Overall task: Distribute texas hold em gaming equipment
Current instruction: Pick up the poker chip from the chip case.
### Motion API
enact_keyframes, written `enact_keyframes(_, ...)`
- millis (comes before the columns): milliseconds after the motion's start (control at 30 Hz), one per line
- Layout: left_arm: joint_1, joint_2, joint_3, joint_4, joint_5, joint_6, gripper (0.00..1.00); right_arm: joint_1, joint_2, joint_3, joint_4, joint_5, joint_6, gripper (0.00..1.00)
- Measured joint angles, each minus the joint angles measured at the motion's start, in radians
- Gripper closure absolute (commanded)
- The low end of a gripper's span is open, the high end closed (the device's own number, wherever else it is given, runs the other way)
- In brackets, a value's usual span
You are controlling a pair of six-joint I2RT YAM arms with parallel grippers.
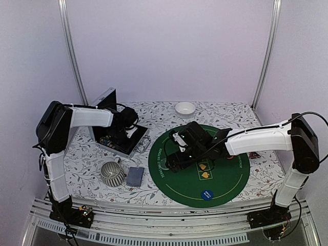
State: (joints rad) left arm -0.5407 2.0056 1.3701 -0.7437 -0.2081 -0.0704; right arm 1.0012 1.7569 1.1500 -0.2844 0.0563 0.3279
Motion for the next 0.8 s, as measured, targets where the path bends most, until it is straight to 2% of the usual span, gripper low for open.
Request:
enact_keyframes(67, -0.002, 0.000, 0.000, 0.001, -0.003, 0.004, 0.67, 0.000, 0.000, 0.000, 0.000, 0.001, 0.002, 0.01)
enact_keyframes(167, -0.009, 0.000, -0.005, 0.004, -0.015, 0.008, 0.86, 0.000, 0.000, 0.001, -0.001, 0.001, 0.006, 0.01)
enact_keyframes(267, -0.014, -0.001, -0.010, 0.005, -0.029, 0.011, 0.99, 0.000, 0.010, 0.009, -0.004, 0.000, 0.007, 0.01)
enact_keyframes(400, -0.011, -0.043, -0.031, 0.020, -0.034, 0.013, 1.00, 0.000, 0.034, 0.025, -0.007, 0.000, 0.006, 0.01)
enact_keyframes(633, 0.000, -0.234, -0.043, 0.037, -0.004, 0.014, 1.00, -0.001, 0.051, 0.068, -0.034, 0.000, -0.006, 0.01)
enact_keyframes(700, 0.002, -0.291, -0.048, 0.047, 0.040, 0.015, 1.00, -0.001, 0.045, 0.070, -0.033, -0.001, -0.017, 0.01)
enact_keyframes(800, 0.002, -0.431, -0.100, 0.097, 0.195, 0.025, 1.00, -0.002, 0.000, 0.056, -0.011, -0.037, -0.055, 0.01)
